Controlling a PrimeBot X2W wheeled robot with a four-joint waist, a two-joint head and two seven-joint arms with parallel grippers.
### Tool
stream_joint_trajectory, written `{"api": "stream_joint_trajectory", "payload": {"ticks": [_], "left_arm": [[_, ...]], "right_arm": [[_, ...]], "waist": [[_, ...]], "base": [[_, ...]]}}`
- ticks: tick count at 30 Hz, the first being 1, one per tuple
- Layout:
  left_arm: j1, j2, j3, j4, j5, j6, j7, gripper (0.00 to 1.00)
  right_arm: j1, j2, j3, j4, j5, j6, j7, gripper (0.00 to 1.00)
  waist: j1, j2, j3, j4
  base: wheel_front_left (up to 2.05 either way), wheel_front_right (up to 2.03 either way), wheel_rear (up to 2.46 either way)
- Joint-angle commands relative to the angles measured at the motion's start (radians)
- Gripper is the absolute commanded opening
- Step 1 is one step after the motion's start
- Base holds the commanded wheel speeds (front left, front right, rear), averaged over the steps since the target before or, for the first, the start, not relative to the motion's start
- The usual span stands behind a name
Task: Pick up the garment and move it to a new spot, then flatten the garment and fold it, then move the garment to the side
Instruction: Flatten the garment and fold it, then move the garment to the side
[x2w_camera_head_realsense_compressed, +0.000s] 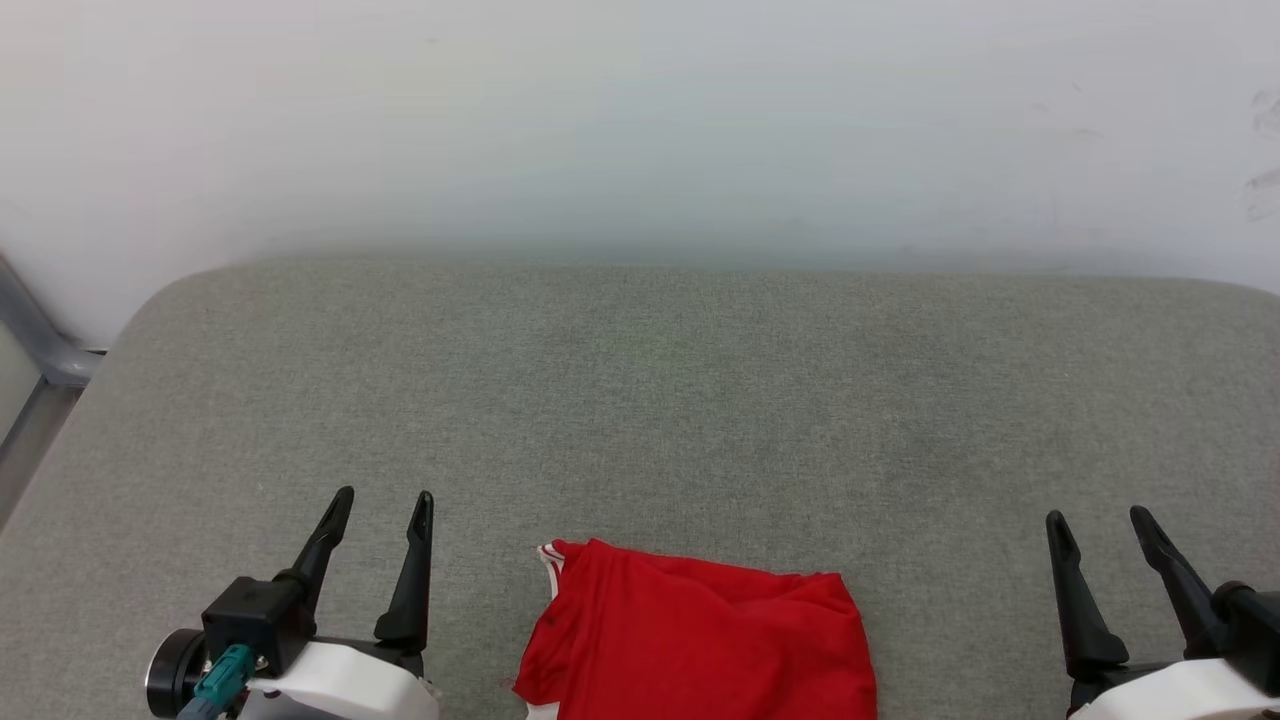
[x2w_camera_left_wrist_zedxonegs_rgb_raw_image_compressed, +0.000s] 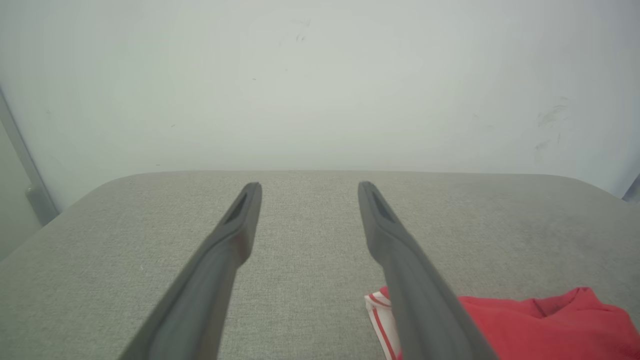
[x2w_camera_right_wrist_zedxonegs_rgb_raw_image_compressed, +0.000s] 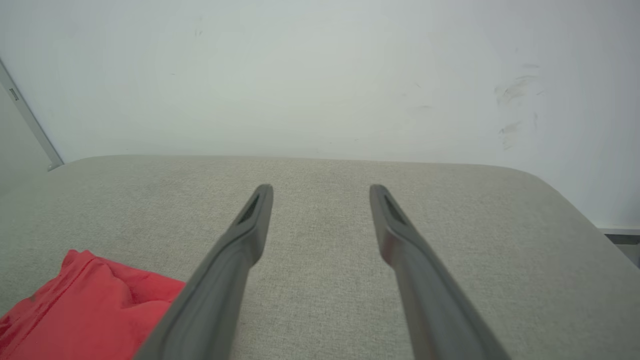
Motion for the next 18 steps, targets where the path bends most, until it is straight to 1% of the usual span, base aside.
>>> {"api": "stream_joint_trajectory", "payload": {"ticks": [1,7,10,13,18], "left_arm": [[0.008,-0.002,0.004,0.004,0.006,-0.003,-0.006,1.0],[-0.002,-0.012,0.012,0.011,0.004,-0.01,-0.006,1.0],[-0.018,-0.02,0.02,0.011,0.004,-0.015,-0.006,1.0],[-0.025,-0.029,0.028,0.001,0.013,-0.023,-0.006,1.0],[-0.046,-0.043,0.039,-0.017,0.027,-0.036,-0.006,1.0]], "right_arm": [[0.01,0.003,0.004,-0.004,0.012,0.0,0.0,1.0],[0.009,0.003,-0.007,0.011,0.044,0.0,0.026,1.0],[0.018,0.003,-0.03,0.044,0.087,0.0,0.081,1.0],[0.024,0.003,-0.038,0.083,0.132,0.0,0.172,1.0],[0.027,-0.003,-0.016,0.116,0.198,0.0,0.374,1.0]], "waist": [[0.0001,-0.0001,-0.003,-0.001],[0.0001,-0.0001,-0.003,0.001],[0.0001,-0.0001,0.007,0.01],[0.0001,-0.0001,0.02,0.026],[0.0001,-0.0001,0.063,0.056]], "base": [[0.0,0.0,0.0],[0.0,0.0,0.0],[0.0,0.0,0.0],[0.0,0.0,0.0],[0.0,0.0,0.0]]}}
